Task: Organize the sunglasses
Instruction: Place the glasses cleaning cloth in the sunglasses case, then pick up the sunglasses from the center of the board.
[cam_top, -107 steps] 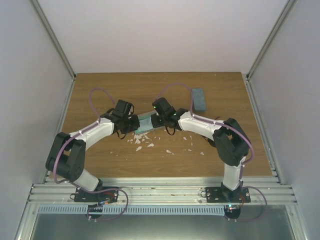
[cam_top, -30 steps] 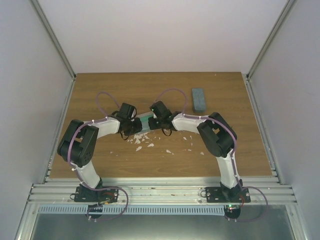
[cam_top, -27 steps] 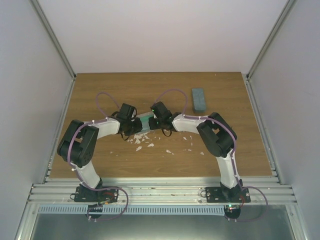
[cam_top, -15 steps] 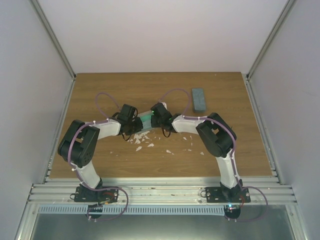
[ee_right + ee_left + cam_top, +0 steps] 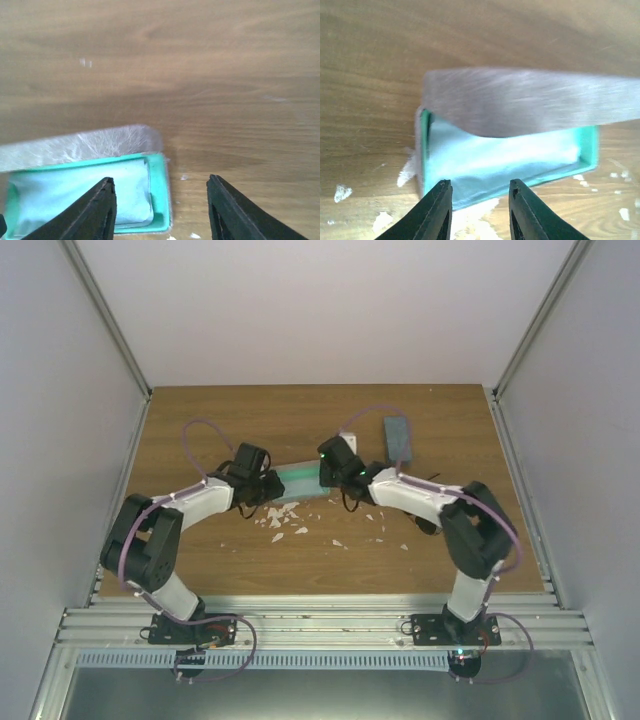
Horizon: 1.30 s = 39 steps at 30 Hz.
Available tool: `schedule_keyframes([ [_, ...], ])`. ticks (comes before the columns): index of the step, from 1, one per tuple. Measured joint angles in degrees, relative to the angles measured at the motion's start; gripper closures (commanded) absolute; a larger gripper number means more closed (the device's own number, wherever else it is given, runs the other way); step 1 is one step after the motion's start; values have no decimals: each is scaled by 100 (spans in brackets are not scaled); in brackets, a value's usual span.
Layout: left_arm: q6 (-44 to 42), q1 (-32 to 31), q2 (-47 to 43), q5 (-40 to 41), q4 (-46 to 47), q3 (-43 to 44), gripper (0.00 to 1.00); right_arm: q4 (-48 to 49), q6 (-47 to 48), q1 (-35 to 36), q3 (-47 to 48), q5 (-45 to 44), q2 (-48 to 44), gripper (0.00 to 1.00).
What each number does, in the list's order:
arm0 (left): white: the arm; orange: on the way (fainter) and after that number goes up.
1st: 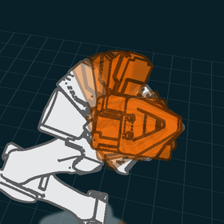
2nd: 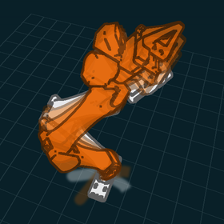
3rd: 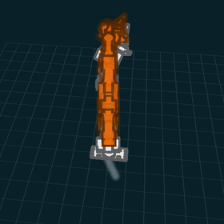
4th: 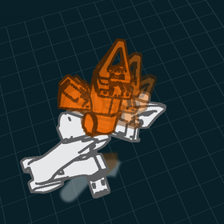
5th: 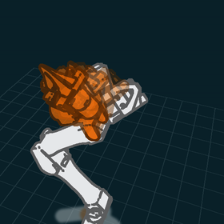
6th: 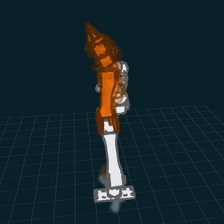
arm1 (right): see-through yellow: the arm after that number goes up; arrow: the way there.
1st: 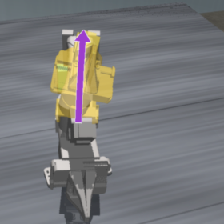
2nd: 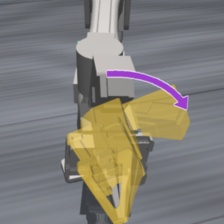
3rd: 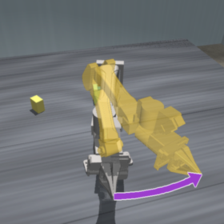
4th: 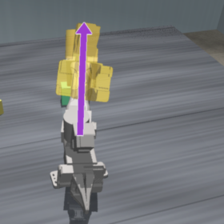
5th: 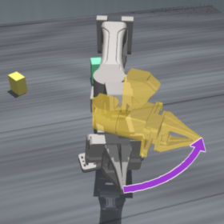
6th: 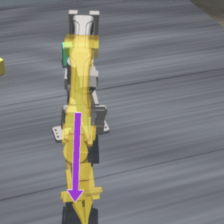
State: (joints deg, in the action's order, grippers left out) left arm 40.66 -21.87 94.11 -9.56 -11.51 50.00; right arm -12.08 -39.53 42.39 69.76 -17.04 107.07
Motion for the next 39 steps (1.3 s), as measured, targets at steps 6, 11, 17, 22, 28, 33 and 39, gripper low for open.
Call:
schedule_keyframes([
  [6, -35, 2, -922, -7, -212, 76, 57, -815, -151, -162, -378, -723, -1550, 36],
  [11, -116, 11, -1790, -146, -278, -111, 52, -1593, -321, -957, -1316, -1075, -2684, 35],
  [17, -168, 15, -2511, -608, -262, -763, 50, -2247, -356, -2433, -2505, -962, -3866, 37],
  [22, -170, 15, -2686, -927, -256, -1001, 50, -2124, -227, -3611, -3226, -192, -4277, 42],
  [28, -173, 15, -2697, -1117, -240, -1008, 50, -1720, -151, -4100, -3491, 706, -3738, 49],
  [33, -170, 15, -2702, -1145, -238, -1012, 50, -1390, -151, -4109, -3641, 1014, -3403, 62],
  [39, -168, 15, -2730, -1147, -240, -1019, 50, -1228, -280, -4113, -3757, 1058, -3121, 73],
])
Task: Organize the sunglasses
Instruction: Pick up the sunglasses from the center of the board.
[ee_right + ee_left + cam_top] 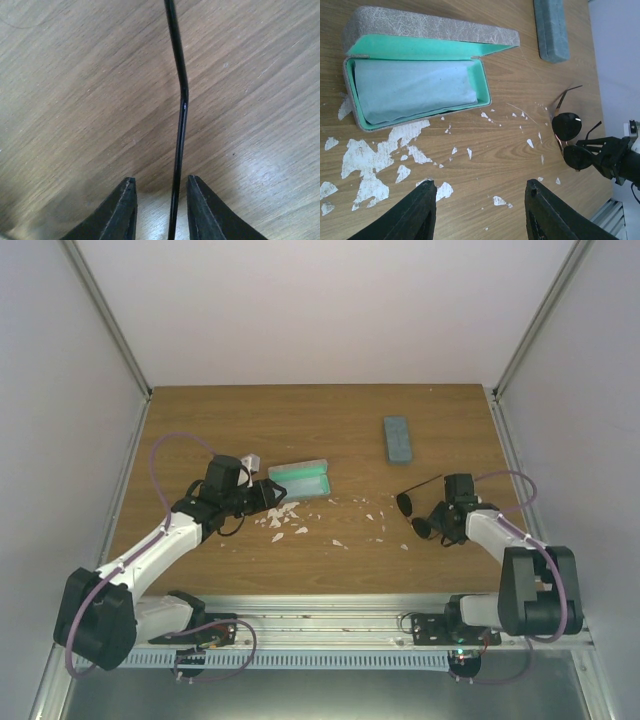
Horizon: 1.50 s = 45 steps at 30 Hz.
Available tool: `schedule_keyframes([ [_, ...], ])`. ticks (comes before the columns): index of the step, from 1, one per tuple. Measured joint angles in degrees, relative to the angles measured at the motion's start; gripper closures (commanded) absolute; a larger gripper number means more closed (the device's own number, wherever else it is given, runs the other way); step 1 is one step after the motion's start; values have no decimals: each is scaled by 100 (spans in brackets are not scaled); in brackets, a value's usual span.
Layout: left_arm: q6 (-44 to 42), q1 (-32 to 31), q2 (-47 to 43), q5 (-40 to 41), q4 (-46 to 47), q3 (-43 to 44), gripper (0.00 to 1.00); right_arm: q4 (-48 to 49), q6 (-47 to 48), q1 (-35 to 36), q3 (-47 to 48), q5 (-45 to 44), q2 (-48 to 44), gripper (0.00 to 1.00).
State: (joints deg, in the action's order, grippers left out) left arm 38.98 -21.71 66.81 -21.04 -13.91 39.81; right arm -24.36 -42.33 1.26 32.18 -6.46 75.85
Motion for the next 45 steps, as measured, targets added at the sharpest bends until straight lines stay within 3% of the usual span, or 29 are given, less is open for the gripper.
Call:
schedule_keyframes([
  [2, 2, 0, -20, 0, 2, -9, 50, 44, -13, 0, -28, -57, -7, 74],
  [8, 26, 0, -96, -2, 7, -17, 50, 225, -35, 0, -105, -131, -4, 99],
  [16, 72, 0, -339, -164, 173, -20, 43, 339, 55, -7, -120, 409, -98, 100],
  [25, 63, -31, -719, -968, 990, -170, 32, 455, 131, 20, 341, 2315, -984, 99],
  [33, -131, -706, -1047, -1493, 2216, -192, 31, 1003, -625, 894, 1244, 3792, -1104, 99],
  [40, -393, -1366, -920, -1480, 2791, 26, 37, 1517, -1156, 1729, 2035, 4555, -881, 99],
  [45, -387, -1469, -750, -1451, 3095, 280, 39, 1727, -1241, 2002, 2286, 4922, -879, 100],
])
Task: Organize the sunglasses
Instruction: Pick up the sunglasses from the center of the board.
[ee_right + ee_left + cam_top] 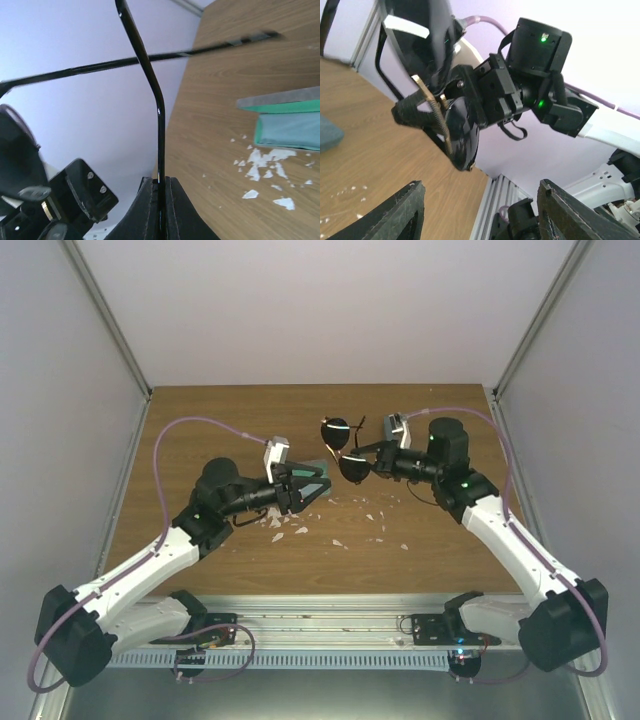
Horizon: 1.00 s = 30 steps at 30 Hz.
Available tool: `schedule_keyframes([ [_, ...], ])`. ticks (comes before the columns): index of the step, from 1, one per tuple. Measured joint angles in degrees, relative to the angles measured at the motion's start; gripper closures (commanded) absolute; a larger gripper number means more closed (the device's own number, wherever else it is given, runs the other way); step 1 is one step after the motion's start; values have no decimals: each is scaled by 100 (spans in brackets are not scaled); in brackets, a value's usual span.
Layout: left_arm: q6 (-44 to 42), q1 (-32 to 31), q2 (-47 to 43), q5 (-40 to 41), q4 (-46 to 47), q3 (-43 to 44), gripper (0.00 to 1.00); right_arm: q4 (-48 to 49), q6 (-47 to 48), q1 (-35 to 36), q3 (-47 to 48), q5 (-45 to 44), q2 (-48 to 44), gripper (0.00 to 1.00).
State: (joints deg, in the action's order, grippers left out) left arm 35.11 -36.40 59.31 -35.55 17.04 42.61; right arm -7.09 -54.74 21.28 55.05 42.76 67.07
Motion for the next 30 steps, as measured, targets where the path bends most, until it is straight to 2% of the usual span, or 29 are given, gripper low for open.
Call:
schedule_keyframes([
  [5, 72, -50, 17, 9, 428, 39, 45, 133, -4, 278, 81, 199, 9, 99],
  [11, 122, -63, 179, 275, 503, 267, 62, 234, 50, 525, 192, 352, 35, 100],
  [15, 181, -63, 212, 616, 306, 319, 60, 374, 109, 562, 197, 422, 35, 99],
  [22, 474, -63, 210, 721, 188, 319, 59, 638, 157, 619, 197, 610, 35, 99],
  [30, 807, -63, 212, 708, 273, 319, 80, 970, 210, 734, 197, 859, 33, 99],
])
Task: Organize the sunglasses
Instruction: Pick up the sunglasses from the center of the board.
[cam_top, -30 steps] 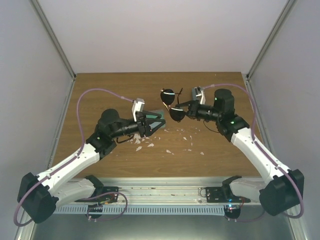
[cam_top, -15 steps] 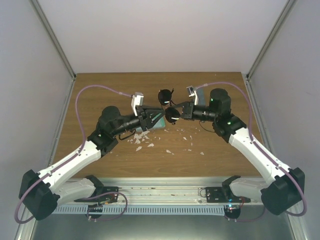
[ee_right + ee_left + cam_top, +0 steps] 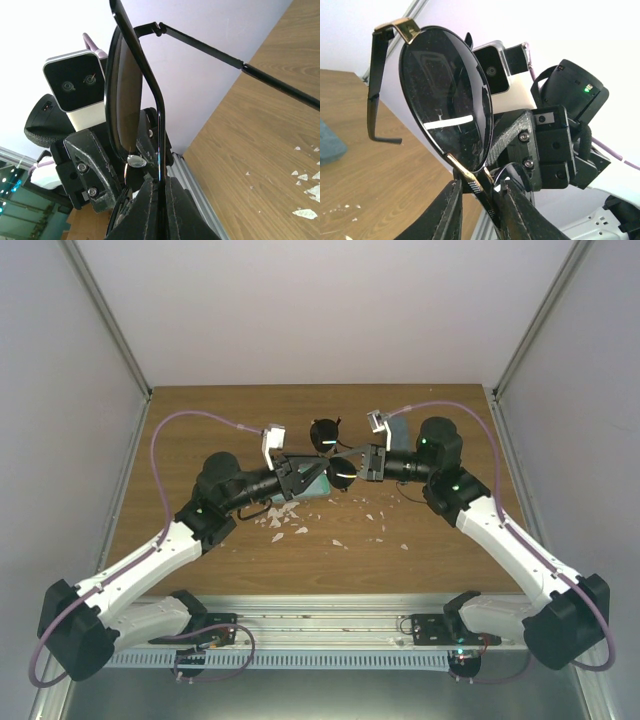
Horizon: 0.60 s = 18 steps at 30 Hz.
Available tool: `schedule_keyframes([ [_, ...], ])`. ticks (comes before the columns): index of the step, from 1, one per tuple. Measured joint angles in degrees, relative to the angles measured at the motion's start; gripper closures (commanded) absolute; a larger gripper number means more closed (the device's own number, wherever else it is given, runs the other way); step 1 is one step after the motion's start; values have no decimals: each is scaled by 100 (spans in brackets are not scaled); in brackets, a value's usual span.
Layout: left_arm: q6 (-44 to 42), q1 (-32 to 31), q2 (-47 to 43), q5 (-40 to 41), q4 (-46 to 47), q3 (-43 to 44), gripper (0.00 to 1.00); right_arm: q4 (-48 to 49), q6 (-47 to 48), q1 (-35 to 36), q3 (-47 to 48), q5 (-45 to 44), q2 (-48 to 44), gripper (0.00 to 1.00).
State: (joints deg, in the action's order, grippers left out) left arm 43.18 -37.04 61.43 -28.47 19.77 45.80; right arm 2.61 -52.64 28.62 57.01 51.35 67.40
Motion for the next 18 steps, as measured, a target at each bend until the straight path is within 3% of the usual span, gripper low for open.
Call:
schedule_keyframes([
  [7, -98, 0, -120, -17, 66, 0, 88, 221, 170, 4, -79, 151, 0, 99],
  [12, -114, 0, -142, -236, 229, 0, 100, 280, 337, 2, -92, 212, 0, 99],
  [18, -372, -15, -284, -542, 367, 0, 100, 450, 514, 2, -98, 317, 0, 72],
])
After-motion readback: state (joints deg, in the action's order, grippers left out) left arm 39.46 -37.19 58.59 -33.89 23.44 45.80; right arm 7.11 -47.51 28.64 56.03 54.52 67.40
